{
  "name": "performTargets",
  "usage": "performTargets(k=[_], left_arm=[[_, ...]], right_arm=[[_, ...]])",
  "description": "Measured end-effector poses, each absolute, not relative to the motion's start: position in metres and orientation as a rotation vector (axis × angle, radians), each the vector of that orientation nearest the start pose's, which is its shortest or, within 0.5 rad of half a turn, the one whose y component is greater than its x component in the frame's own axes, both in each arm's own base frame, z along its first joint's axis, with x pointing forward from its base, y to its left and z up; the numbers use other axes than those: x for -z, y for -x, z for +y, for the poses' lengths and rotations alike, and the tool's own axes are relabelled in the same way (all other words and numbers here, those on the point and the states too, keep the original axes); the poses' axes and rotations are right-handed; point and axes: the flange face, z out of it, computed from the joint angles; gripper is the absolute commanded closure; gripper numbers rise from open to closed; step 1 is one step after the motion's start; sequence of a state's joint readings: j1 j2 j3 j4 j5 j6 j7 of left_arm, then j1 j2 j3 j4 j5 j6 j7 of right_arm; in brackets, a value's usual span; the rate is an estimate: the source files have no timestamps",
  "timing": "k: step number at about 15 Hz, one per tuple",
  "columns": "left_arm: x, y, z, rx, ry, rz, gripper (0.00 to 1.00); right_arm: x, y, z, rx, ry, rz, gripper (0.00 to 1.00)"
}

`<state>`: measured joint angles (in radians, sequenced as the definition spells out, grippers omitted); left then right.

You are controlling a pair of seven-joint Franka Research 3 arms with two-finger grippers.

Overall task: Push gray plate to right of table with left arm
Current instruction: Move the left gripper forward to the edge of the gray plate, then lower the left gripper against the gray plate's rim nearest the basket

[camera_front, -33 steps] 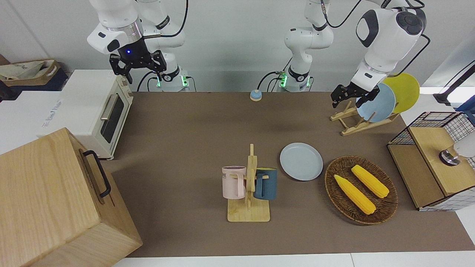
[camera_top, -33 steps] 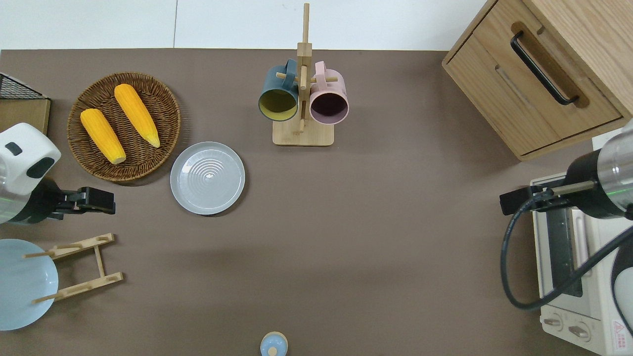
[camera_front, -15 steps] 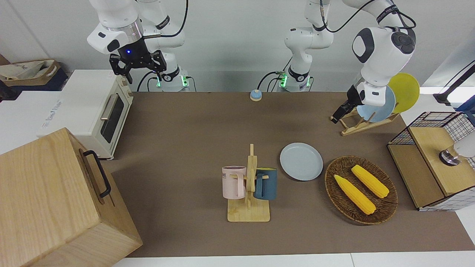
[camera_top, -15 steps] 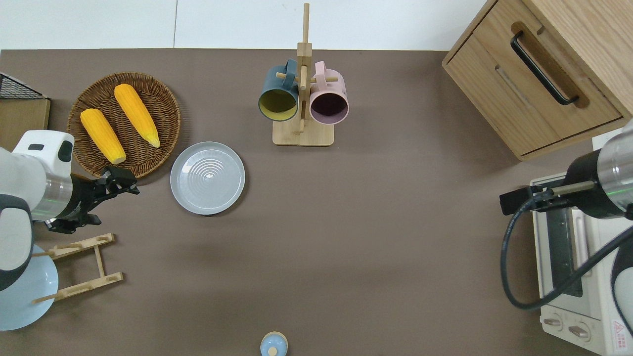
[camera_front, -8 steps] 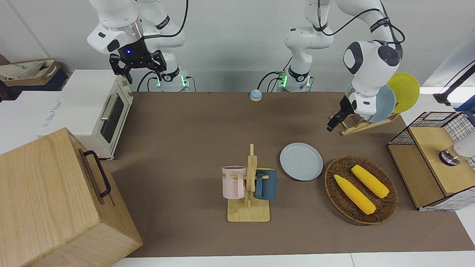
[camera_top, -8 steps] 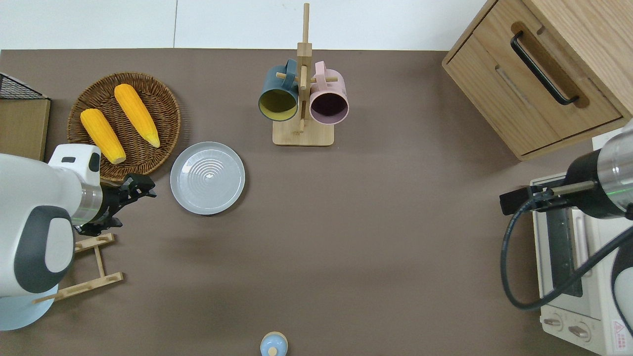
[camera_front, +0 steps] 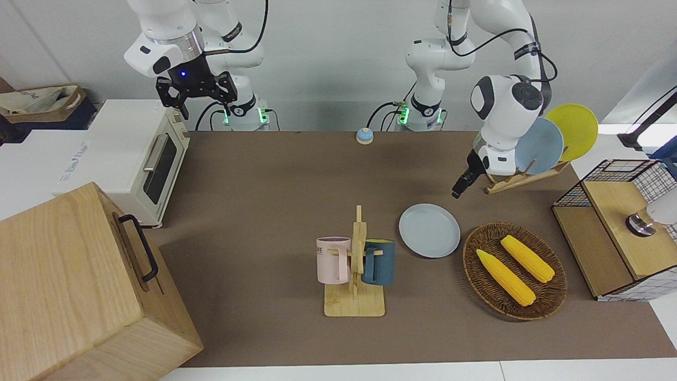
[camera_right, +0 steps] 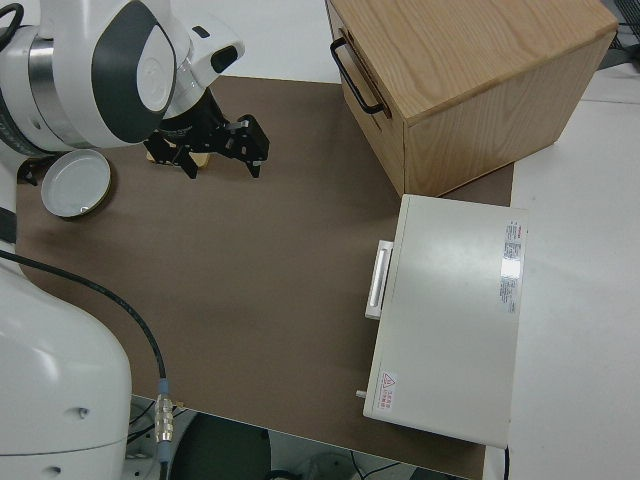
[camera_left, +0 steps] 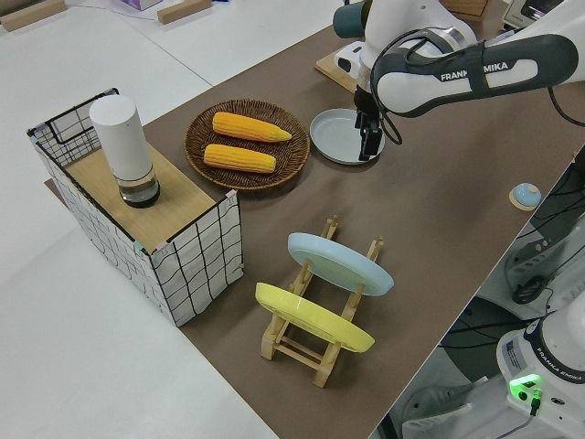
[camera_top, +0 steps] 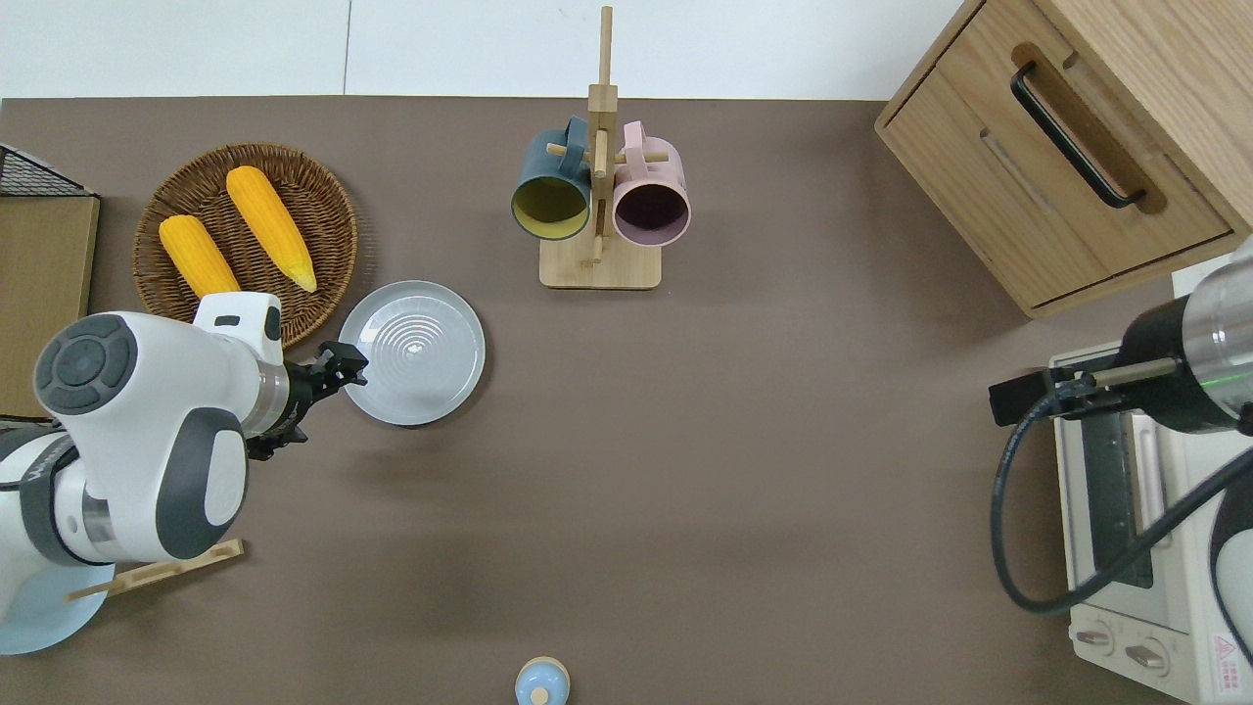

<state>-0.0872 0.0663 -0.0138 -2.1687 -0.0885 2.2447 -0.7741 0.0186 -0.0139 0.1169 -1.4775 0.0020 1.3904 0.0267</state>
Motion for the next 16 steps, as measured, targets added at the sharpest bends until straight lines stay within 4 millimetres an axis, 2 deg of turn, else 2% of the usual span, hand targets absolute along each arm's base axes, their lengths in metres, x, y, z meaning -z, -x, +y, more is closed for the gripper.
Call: performTargets(k=[8, 13, 14, 16], left_arm=[[-0.322, -0.543, -0.069, -0.036, 2.972, -1.195, 0.0], [-0.307, -0.543, -0.078, -0.035, 2.964, -1.212, 0.01], [-0.303, -0.544, -0.077, -0.027, 2.963, -1.219, 0.04], [-0.296, -0.544, -0.077, -0.027, 2.96, -1.222, 0.25]], right_arm=[[-0.66, -0.526, 0.073, -0.115, 3.14, -0.171, 0.017], [-0.66, -0.526, 0.073, -0.115, 3.14, -0.171, 0.017], [-0.66, -0.526, 0.073, -0.115, 3.14, -0.171, 0.017], [-0.66, -0.526, 0.073, -0.115, 3.14, -0.171, 0.017]])
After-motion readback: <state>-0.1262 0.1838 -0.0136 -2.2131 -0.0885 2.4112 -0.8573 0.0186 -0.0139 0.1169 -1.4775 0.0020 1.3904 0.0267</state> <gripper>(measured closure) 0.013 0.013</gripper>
